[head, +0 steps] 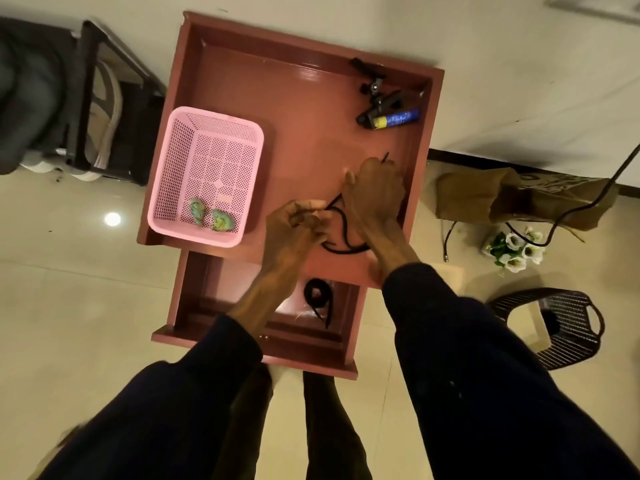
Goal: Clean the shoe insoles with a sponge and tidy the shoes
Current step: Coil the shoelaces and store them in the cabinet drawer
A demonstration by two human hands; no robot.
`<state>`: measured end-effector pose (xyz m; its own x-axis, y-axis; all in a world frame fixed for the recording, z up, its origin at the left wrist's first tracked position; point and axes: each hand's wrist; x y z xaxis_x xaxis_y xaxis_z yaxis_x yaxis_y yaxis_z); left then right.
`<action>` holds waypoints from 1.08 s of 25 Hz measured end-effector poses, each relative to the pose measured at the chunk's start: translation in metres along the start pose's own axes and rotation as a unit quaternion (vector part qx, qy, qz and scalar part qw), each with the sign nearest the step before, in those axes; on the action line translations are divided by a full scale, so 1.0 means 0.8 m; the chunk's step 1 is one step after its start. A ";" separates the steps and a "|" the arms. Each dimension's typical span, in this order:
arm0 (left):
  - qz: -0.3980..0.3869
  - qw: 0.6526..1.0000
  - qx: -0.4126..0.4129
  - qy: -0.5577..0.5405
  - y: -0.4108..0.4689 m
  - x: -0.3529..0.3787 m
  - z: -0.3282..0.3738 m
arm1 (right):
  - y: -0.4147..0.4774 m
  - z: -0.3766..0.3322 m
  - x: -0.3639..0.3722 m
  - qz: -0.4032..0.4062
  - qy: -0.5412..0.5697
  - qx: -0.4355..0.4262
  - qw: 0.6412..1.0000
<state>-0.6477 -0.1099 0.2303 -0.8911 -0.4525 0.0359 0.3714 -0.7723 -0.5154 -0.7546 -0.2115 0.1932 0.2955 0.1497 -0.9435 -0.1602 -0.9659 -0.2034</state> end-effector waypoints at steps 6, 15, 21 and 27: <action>0.005 1.000 0.012 0.011 -0.014 -0.033 0.007 | 0.000 -0.010 0.021 -0.065 0.031 -0.002 0.997; -0.207 0.793 0.370 0.438 -0.060 -0.053 0.158 | -0.098 -0.026 -0.197 -0.183 0.350 -0.156 0.905; -0.173 0.918 0.251 0.252 -0.143 -0.047 0.306 | -0.129 -0.059 -0.347 -0.174 0.385 -0.124 0.898; -0.328 0.944 -0.034 0.006 -0.234 -0.054 0.415 | -0.166 -0.078 -0.458 -0.147 0.406 -0.193 0.881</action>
<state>-0.5920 -0.0937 0.6096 -0.9268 0.1186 0.3564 -0.2782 -0.8542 -0.4392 -0.7828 -0.1509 0.5823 0.8724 0.3563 -0.3346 0.3213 -0.9339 -0.1567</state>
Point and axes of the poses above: each hand's wrist, its own y-axis towards the middle knuckle, its own x-axis out of the palm, z = x × y, and after that the axes turned 12 degrees about x, right-handed
